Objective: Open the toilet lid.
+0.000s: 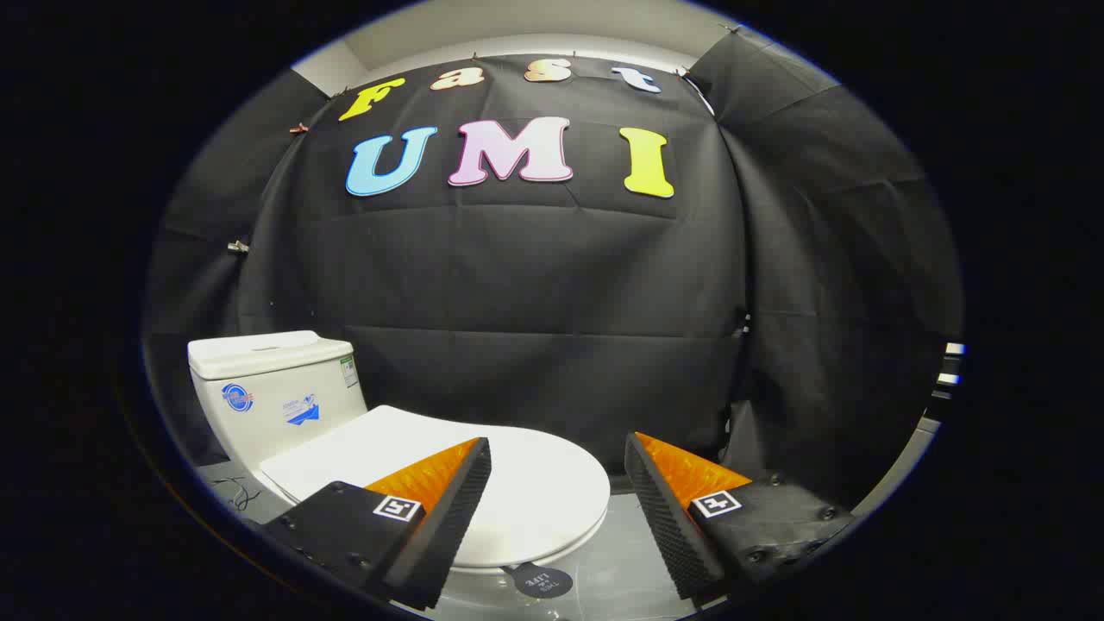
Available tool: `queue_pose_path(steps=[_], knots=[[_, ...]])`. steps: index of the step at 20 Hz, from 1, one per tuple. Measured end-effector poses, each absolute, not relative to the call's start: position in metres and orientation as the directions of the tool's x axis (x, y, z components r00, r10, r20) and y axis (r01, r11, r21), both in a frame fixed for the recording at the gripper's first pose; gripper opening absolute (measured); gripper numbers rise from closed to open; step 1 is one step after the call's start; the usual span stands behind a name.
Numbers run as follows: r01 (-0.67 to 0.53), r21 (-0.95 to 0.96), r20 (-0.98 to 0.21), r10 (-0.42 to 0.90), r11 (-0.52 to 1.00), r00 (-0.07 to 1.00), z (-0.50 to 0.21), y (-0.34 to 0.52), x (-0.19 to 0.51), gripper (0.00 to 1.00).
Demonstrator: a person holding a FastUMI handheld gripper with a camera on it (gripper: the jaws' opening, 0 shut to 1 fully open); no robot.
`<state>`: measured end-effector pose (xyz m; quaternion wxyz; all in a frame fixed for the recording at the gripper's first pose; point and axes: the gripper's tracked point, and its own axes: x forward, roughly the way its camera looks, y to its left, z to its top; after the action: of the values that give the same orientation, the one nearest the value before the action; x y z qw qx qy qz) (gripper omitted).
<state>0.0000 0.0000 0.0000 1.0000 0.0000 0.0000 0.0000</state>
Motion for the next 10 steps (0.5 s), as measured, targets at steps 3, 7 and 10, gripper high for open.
queue_pose_path(steps=[3,7,10], knots=[[0.002,0.008,-0.008,-0.002,1.000,1.000,-0.0024,-0.0015,-0.0002,0.98],[0.003,0.005,-0.004,-0.003,1.000,1.000,-0.0010,-0.0024,0.0003,0.98],[0.000,0.000,-0.009,0.000,1.000,1.000,-0.0028,-0.0015,-0.0002,0.98]])
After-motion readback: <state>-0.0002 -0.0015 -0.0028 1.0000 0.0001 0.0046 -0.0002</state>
